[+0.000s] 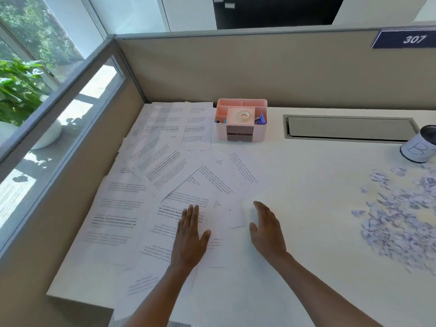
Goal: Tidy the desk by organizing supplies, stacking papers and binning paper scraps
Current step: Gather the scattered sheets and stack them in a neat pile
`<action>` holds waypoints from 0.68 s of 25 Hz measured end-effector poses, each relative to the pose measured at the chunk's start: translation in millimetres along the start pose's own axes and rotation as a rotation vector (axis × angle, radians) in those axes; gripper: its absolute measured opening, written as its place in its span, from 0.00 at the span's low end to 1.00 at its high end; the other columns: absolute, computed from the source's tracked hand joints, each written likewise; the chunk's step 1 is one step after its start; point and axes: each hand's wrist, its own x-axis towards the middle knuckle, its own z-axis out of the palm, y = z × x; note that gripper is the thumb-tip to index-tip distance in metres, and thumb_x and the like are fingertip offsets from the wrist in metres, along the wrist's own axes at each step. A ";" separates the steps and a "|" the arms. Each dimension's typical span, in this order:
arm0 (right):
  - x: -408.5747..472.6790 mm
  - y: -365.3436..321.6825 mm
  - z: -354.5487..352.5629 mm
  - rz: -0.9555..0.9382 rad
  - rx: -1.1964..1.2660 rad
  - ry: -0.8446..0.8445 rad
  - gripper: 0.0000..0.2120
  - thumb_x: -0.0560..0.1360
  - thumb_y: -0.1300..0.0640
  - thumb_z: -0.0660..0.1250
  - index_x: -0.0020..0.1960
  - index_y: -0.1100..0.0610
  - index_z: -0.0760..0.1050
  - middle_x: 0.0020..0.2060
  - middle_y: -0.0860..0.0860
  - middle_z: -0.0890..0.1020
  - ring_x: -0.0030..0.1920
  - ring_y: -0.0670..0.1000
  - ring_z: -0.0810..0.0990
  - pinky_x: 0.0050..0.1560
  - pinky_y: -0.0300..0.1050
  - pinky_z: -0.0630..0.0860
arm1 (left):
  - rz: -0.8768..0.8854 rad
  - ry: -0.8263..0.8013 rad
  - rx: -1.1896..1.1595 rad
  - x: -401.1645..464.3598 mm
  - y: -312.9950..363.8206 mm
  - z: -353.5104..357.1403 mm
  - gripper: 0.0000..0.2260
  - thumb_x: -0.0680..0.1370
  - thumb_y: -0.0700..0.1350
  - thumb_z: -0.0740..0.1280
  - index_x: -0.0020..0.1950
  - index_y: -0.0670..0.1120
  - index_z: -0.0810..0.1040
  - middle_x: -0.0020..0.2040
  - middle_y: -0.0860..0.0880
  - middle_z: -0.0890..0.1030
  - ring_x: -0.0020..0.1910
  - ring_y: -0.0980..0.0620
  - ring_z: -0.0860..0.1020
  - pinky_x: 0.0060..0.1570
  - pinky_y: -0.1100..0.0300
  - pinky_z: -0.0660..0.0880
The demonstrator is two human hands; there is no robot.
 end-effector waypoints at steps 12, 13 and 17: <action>-66.8 -85.4 52.5 0.009 0.007 -0.005 0.26 0.77 0.61 0.65 0.74 0.57 0.64 0.70 0.53 0.71 0.69 0.55 0.68 0.70 0.48 0.67 | -0.026 -0.042 0.030 -48.3 -85.0 -37.6 0.37 0.83 0.52 0.62 0.82 0.46 0.42 0.83 0.46 0.41 0.82 0.48 0.40 0.79 0.53 0.40; -70.1 -93.4 57.3 0.014 0.020 -0.011 0.26 0.77 0.61 0.64 0.73 0.57 0.65 0.69 0.53 0.71 0.69 0.55 0.69 0.69 0.48 0.68 | -0.021 -0.064 0.048 -48.6 -90.3 -39.6 0.37 0.83 0.53 0.61 0.82 0.46 0.41 0.83 0.46 0.40 0.81 0.48 0.39 0.78 0.52 0.39; -78.1 -119.2 74.2 0.121 0.090 -0.048 0.24 0.78 0.60 0.64 0.72 0.55 0.64 0.65 0.53 0.74 0.65 0.54 0.73 0.62 0.47 0.74 | 0.043 -0.211 0.105 -47.7 -101.8 -41.3 0.42 0.81 0.58 0.62 0.81 0.45 0.36 0.82 0.45 0.35 0.81 0.45 0.37 0.78 0.48 0.38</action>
